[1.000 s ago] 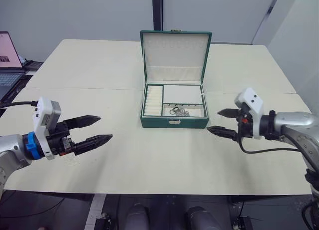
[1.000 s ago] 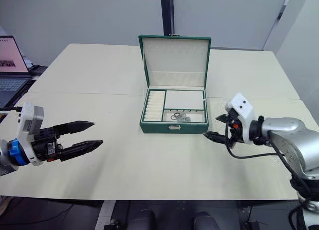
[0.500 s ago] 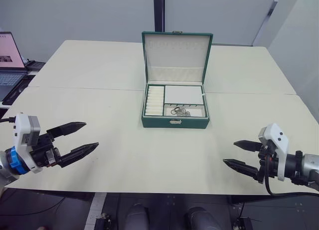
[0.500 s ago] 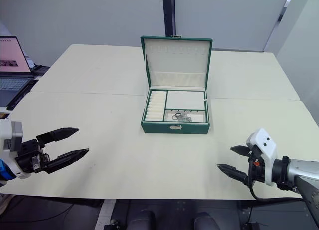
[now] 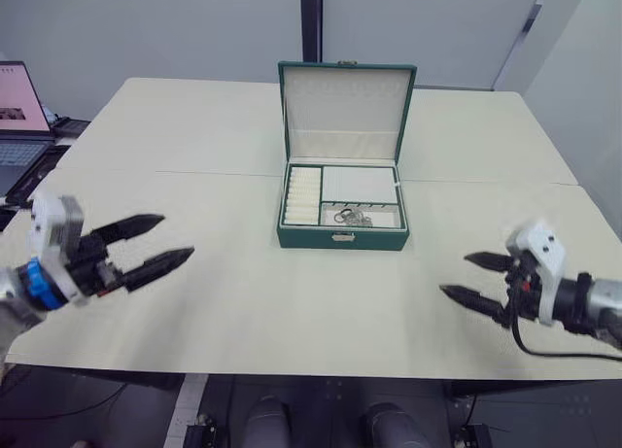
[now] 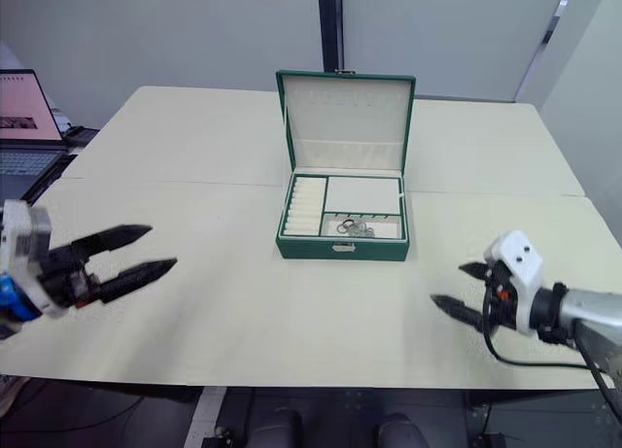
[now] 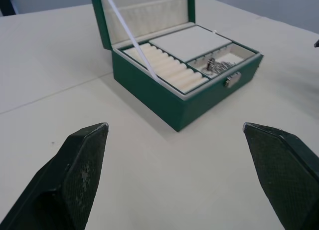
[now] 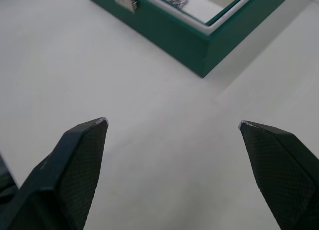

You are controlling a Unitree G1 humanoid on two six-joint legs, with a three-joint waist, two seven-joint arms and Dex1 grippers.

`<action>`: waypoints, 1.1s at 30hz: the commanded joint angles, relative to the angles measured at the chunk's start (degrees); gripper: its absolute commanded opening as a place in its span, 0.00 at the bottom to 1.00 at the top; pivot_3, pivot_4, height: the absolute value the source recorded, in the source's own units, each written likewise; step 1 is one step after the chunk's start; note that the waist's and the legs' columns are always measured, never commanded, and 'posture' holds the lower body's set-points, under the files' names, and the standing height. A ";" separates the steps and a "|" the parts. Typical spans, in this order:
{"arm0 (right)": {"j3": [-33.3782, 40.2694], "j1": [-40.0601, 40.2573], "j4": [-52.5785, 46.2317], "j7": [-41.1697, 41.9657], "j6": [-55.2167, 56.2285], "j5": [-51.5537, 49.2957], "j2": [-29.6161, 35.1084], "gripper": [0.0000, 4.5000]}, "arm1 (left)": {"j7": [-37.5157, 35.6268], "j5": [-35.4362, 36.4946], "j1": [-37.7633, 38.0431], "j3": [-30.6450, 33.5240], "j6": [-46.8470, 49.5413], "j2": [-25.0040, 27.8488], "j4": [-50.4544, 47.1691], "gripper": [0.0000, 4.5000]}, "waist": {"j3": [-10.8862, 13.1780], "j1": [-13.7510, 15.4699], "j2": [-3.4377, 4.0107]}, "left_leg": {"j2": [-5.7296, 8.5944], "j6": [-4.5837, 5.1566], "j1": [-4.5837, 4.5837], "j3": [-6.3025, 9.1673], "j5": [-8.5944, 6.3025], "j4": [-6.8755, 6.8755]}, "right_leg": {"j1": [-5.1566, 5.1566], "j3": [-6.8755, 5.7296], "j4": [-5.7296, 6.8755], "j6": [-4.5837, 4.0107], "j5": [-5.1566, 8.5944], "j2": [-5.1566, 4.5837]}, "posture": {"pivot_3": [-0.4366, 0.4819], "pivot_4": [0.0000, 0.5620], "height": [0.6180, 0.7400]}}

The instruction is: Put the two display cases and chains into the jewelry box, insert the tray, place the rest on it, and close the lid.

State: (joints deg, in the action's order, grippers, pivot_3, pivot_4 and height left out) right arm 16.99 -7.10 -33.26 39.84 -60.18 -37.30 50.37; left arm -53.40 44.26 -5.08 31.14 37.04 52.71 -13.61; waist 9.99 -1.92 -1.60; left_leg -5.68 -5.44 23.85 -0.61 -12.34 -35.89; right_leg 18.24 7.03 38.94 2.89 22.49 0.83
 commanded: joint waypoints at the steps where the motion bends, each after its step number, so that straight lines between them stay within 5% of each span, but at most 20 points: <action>1: -5.25 -6.47 6.37 -3.47 2.10 5.02 0.10 0.72 | 2.89 -2.19 -5.80 -5.69 1.84 0.86 1.69 0.80 | 0.00 0.03 0.00 | 0.00 0.00 0.02 0.00 0.00 -0.01 | 0.01 0.01 0.00 0.00 0.00 0.00 | 0.48 0.27 1.00; 5: -11.26 -13.02 13.85 -5.07 5.38 10.23 -1.21 0.42 | 3.57 -8.11 -10.59 -11.80 -2.38 -0.65 5.87 0.50 | 0.01 0.01 0.01 | -0.02 -0.03 0.15 -0.13 0.02 0.08 | 0.02 0.10 0.00 0.00 0.00 0.02 | 0.48 0.27 1.00; 13: -19.52 -22.44 26.74 -5.08 11.63 18.22 -5.07 0.03 | 4.28 -17.75 -20.62 -21.24 -8.40 -4.70 19.41 0.00 | 0.04 0.09 0.05 | -0.04 -0.13 0.10 -0.14 0.08 -0.02 | -0.01 0.09 0.04 0.00 0.00 0.04 | 0.48 0.27 1.00; 24: -26.14 -33.22 45.43 -3.78 19.82 26.98 -12.72 0.01 | 5.49 -30.32 -35.74 -31.88 -16.60 -15.37 38.92 0.00 | 0.03 0.23 0.05 | -0.05 -0.22 0.13 -0.19 0.14 -0.14 | -0.02 0.06 0.07 0.00 -0.01 0.02 | 0.48 0.27 1.00; 33: -27.43 -37.27 50.52 -2.34 22.19 30.31 -17.84 0.01 | 4.39 -35.52 -41.58 -35.12 -21.93 -21.70 49.55 0.00 | 0.03 0.05 0.06 | -0.05 -0.22 0.14 -0.18 0.15 -0.17 | -0.01 0.02 0.10 0.00 -0.01 0.03 | 0.48 0.27 1.00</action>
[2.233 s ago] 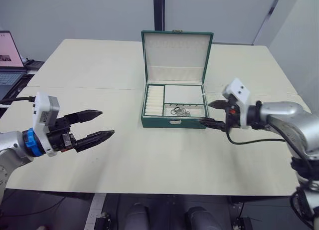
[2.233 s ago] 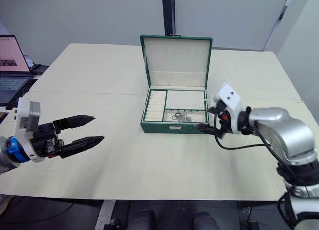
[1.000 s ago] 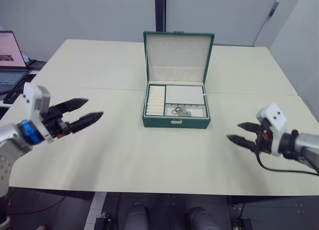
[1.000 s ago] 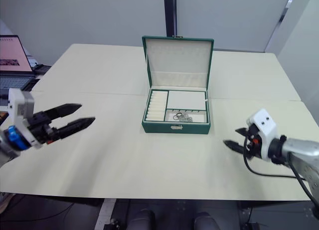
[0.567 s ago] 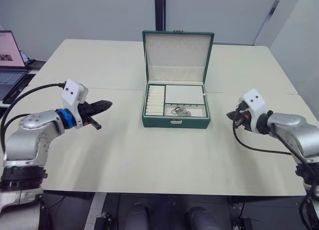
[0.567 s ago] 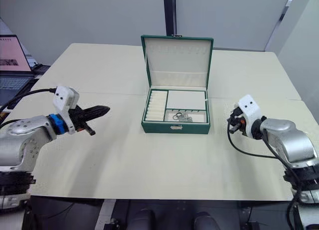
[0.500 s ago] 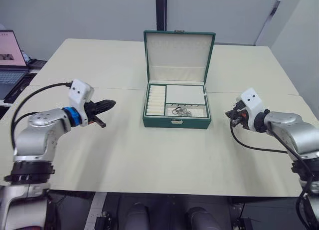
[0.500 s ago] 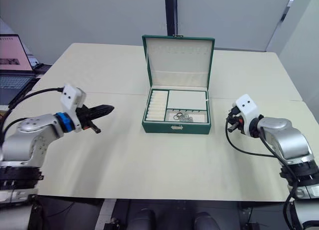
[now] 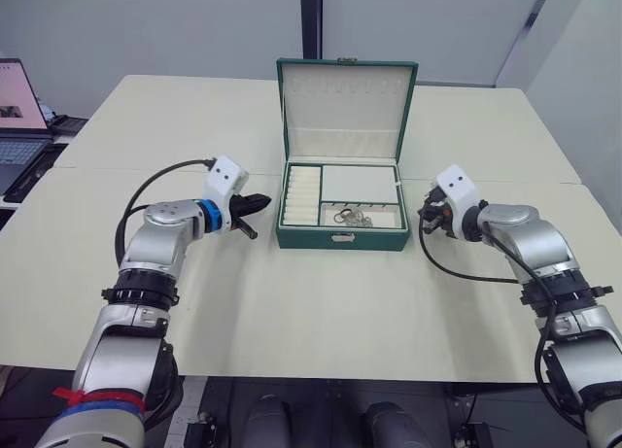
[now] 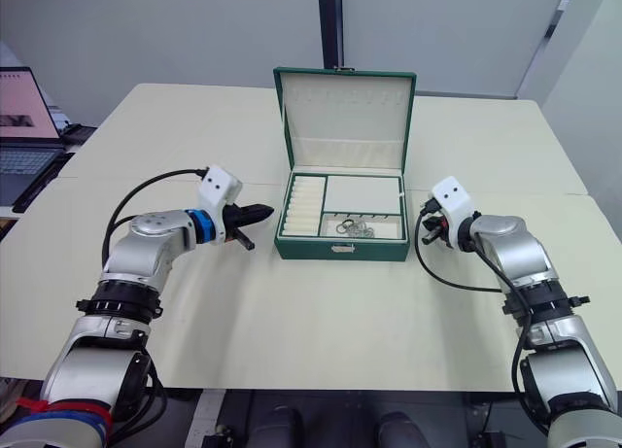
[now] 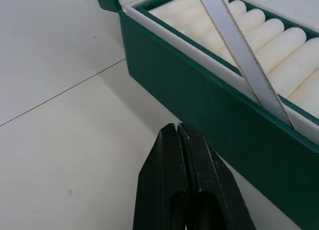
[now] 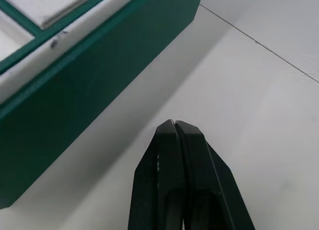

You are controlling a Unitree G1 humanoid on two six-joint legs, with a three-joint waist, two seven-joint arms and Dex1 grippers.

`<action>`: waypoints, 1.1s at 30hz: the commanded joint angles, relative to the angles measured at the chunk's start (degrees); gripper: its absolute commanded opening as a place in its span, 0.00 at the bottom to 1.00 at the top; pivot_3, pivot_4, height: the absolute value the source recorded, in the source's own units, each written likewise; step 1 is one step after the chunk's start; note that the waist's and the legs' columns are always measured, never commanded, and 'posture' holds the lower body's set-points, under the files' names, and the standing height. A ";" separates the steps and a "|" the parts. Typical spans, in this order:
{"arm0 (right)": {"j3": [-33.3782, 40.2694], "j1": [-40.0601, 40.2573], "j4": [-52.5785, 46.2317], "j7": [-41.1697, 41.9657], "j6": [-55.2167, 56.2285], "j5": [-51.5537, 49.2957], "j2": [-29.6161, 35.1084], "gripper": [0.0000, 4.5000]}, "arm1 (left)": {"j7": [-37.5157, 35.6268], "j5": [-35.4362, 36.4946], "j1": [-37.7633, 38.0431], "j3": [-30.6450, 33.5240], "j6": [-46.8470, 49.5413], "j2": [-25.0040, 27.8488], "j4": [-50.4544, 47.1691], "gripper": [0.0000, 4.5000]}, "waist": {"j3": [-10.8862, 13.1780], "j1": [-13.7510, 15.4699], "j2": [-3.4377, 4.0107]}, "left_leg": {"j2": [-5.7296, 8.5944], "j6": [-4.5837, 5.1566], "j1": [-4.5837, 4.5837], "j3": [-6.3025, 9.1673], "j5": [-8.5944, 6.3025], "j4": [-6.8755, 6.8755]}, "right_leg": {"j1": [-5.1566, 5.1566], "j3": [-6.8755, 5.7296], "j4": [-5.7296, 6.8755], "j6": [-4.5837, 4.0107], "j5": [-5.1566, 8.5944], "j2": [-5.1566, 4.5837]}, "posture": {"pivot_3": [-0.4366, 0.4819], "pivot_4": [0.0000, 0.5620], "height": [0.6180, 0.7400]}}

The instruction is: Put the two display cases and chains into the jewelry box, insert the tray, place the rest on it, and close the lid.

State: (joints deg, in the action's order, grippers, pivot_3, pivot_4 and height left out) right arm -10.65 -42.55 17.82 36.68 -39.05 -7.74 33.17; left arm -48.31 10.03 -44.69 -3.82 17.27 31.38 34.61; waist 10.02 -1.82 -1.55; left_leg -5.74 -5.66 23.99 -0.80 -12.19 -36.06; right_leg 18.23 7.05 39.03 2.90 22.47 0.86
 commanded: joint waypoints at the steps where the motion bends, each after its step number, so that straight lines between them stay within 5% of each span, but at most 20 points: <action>1: 0.10 -1.91 -0.69 0.99 0.98 0.87 -1.17 0.01 | -0.83 -1.52 -2.20 -0.30 -2.68 -0.83 2.08 0.00 | 0.00 -0.05 0.00 | 0.00 0.00 0.00 0.00 0.00 0.01 | 0.00 0.01 0.01 0.00 0.00 0.00 | 0.48 0.27 1.00; 12: -0.06 -0.13 -6.67 1.83 -2.32 1.35 -4.08 0.01 | -3.23 -1.84 -0.87 -0.55 -2.71 -3.51 -0.17 0.00 | 0.00 0.02 0.00 | 0.00 -0.01 0.01 0.03 0.01 0.01 | -0.02 -0.03 0.03 0.00 0.00 -0.02 | 0.48 0.27 1.00; 33: 2.43 12.02 -33.96 -0.26 -19.18 -1.63 -5.27 0.01 | -3.96 1.69 15.01 1.22 11.82 -0.78 -27.73 0.00 | -0.02 0.07 0.02 | 0.00 -0.01 0.01 0.08 0.00 0.11 | -0.06 -0.04 0.03 0.01 0.00 0.00 | 0.48 0.27 1.00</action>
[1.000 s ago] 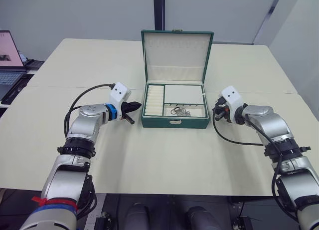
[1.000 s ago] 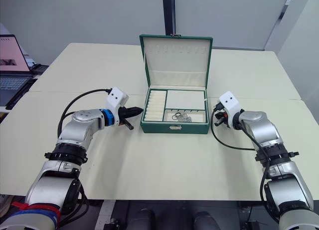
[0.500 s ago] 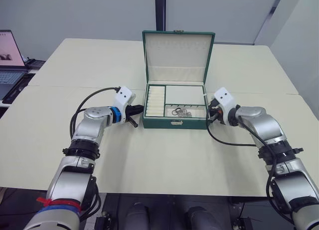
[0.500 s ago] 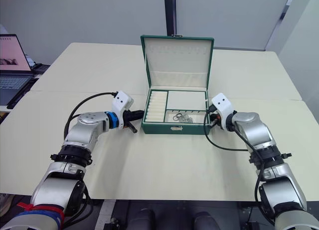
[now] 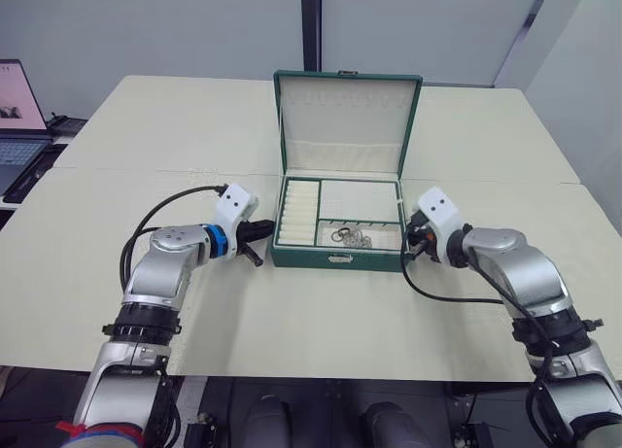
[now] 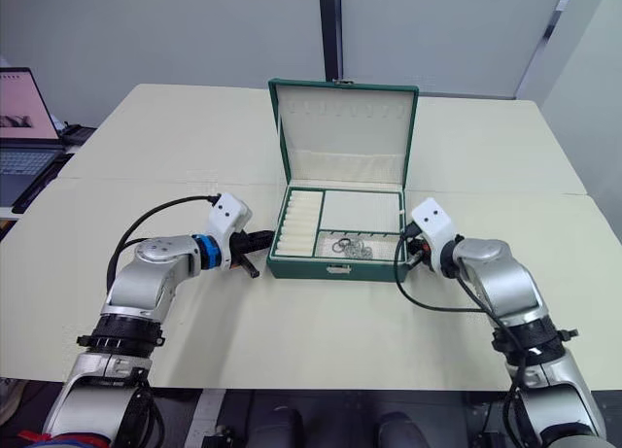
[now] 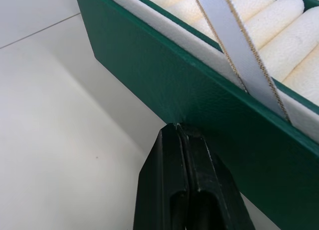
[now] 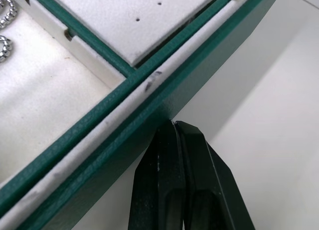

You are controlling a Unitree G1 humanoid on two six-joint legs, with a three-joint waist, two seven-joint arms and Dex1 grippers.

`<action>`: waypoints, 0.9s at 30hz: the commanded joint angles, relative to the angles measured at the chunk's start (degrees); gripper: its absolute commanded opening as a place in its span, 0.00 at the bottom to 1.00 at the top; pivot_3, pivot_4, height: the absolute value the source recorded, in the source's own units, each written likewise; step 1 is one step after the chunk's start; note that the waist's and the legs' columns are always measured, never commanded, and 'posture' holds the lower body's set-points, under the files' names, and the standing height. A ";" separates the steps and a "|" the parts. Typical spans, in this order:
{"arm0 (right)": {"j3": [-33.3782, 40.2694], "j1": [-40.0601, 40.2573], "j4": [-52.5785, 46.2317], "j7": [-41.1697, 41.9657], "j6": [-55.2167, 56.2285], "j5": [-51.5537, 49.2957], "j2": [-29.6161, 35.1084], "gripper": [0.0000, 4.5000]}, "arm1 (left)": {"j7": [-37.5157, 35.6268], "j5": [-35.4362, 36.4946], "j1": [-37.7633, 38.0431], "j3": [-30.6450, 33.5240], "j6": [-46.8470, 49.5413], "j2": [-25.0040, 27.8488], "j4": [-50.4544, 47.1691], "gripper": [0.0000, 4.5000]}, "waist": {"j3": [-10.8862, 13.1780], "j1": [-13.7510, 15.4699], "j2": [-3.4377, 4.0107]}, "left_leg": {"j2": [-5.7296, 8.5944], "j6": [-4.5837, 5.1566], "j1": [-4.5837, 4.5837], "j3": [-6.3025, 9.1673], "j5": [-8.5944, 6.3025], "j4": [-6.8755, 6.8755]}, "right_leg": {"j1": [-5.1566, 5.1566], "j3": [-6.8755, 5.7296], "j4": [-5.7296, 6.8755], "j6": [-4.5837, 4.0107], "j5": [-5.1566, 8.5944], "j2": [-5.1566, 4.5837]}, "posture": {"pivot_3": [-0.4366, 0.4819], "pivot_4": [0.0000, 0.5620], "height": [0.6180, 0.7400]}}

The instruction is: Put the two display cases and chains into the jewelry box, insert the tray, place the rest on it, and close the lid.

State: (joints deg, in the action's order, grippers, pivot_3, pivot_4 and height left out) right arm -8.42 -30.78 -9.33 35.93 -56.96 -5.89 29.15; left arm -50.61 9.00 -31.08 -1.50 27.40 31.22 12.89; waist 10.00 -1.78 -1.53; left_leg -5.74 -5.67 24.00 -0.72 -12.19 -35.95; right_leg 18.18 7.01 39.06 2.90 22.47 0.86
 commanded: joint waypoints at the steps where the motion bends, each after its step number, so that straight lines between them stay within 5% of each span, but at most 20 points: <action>1: 0.38 0.88 -8.04 0.38 -2.15 -3.59 -1.37 0.01 | -1.73 3.05 2.25 -1.00 2.64 -0.46 -7.49 0.00 | 0.00 0.01 0.00 | 0.00 0.00 0.00 0.00 0.00 0.00 | -0.01 -0.01 0.00 0.00 0.00 0.00 | 0.48 0.27 1.00; 12: 2.69 7.31 -19.19 -1.75 -10.26 -5.74 -1.38 0.01 | -0.71 5.21 9.44 1.23 10.03 1.57 -19.10 0.00 | 0.00 0.01 0.00 | 0.02 0.01 0.00 0.01 -0.01 0.02 | -0.01 0.03 -0.02 0.00 0.00 0.01 | 0.48 0.27 1.00; 27: 7.39 7.49 -15.50 -2.84 -6.85 -5.49 5.41 0.01 | 1.41 10.89 9.21 11.92 12.28 7.54 -21.49 0.00 | 0.00 0.00 -0.01 | 0.02 0.02 0.02 0.03 -0.01 0.03 | 0.00 0.03 -0.03 0.00 0.00 0.00 | 0.48 0.27 1.00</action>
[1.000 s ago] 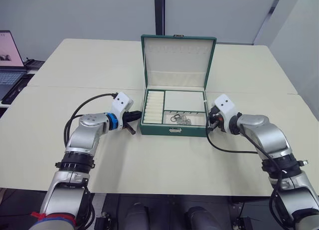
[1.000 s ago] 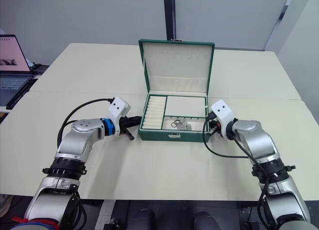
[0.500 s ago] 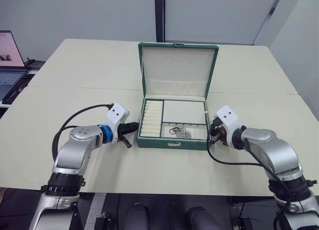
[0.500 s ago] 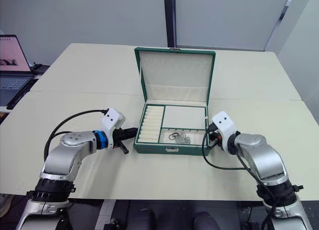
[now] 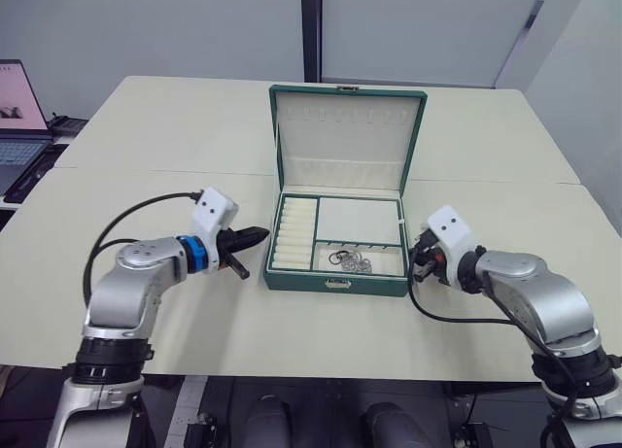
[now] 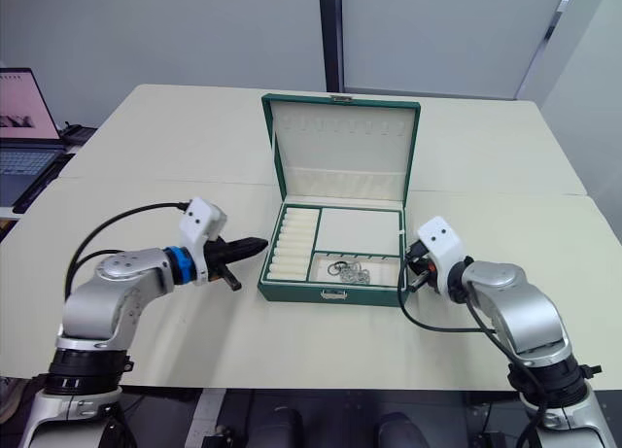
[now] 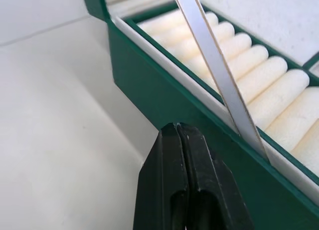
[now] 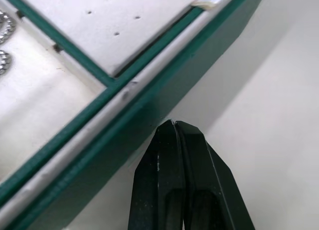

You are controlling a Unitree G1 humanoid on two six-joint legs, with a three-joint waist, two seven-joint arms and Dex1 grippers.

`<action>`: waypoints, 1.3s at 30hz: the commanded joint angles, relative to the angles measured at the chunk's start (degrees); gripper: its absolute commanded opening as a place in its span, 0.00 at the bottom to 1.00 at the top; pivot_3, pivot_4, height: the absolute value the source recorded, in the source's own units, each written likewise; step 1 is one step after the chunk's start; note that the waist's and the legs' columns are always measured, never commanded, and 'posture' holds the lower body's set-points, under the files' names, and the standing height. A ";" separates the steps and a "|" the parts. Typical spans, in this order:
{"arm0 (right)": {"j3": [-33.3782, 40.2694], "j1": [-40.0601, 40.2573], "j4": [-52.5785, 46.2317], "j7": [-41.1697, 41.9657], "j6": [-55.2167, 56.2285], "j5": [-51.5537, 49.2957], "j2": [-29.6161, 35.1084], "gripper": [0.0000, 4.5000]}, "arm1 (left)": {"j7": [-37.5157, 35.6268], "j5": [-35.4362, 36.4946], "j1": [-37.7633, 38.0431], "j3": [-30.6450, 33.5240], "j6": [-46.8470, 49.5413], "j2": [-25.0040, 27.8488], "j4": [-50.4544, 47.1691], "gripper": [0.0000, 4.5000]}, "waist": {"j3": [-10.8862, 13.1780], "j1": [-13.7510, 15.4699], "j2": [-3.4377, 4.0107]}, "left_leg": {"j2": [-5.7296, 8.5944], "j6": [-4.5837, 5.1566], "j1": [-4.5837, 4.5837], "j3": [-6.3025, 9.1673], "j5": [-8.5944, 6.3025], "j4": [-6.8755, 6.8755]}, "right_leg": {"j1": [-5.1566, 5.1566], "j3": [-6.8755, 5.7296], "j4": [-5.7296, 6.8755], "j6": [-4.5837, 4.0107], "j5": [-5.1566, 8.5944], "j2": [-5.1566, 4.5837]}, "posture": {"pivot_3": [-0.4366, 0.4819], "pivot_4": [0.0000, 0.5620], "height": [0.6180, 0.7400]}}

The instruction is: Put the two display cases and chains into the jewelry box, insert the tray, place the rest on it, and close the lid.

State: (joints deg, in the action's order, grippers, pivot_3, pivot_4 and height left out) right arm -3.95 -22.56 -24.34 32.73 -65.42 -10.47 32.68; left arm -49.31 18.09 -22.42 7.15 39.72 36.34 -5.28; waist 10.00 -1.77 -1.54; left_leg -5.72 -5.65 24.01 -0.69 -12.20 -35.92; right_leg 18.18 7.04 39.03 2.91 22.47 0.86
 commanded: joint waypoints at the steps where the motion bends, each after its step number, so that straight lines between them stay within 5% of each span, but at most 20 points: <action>1: 3.41 -0.93 -0.23 0.40 1.82 -0.96 2.58 0.01 | -0.45 2.22 1.01 4.03 -0.40 3.42 -3.71 0.00 | 0.00 -0.02 0.00 | 0.00 0.00 0.00 0.00 0.00 0.00 | 0.00 0.00 -0.01 0.00 0.00 0.00 | 0.48 0.27 1.00; 7: 5.89 -7.95 7.80 2.10 6.28 -1.29 6.85 0.01 | -13.25 16.28 2.04 13.56 3.07 11.83 -5.95 0.00 | 0.03 -0.22 0.00 | -0.02 0.00 -0.01 -0.02 0.00 0.02 | 0.03 0.01 -0.01 0.00 0.00 0.01 | 0.48 0.27 1.00; 15: 1.77 -29.77 37.10 5.71 24.03 3.24 8.73 0.01 | -23.85 24.47 1.98 17.88 8.13 24.97 -1.78 0.00 | 0.12 -0.67 0.14 | 0.00 0.18 -0.10 -0.08 -0.10 0.08 | 0.06 0.03 -0.05 -0.01 0.01 -0.01 | 0.48 0.27 1.00; 28: -1.54 -52.54 75.70 10.16 49.37 9.78 0.05 0.01 | -22.17 24.79 7.47 20.37 4.58 24.27 -3.79 0.00 | 0.19 -1.83 0.20 | -0.07 0.01 -0.10 -0.15 0.00 0.06 | 0.10 0.06 -0.01 -0.01 0.00 -0.02 | 0.48 0.27 1.00; 39: 1.99 -55.62 76.52 17.82 51.77 6.02 -3.29 0.01 | -21.22 25.90 9.92 20.36 3.62 23.54 -5.02 0.00 | 0.21 -1.88 0.23 | -0.07 0.00 -0.09 -0.12 0.00 0.05 | 0.07 0.00 0.03 -0.01 0.00 -0.03 | 0.48 0.27 1.00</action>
State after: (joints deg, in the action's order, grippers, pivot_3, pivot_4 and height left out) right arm -3.81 -76.88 56.08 48.69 -13.48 -2.83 28.42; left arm -70.55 42.75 -12.40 25.46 44.28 59.74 -8.92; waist 10.21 -3.65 -1.31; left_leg -5.79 -5.66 23.92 -0.80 -12.19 -35.87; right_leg 18.25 7.03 39.06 2.89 22.48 0.83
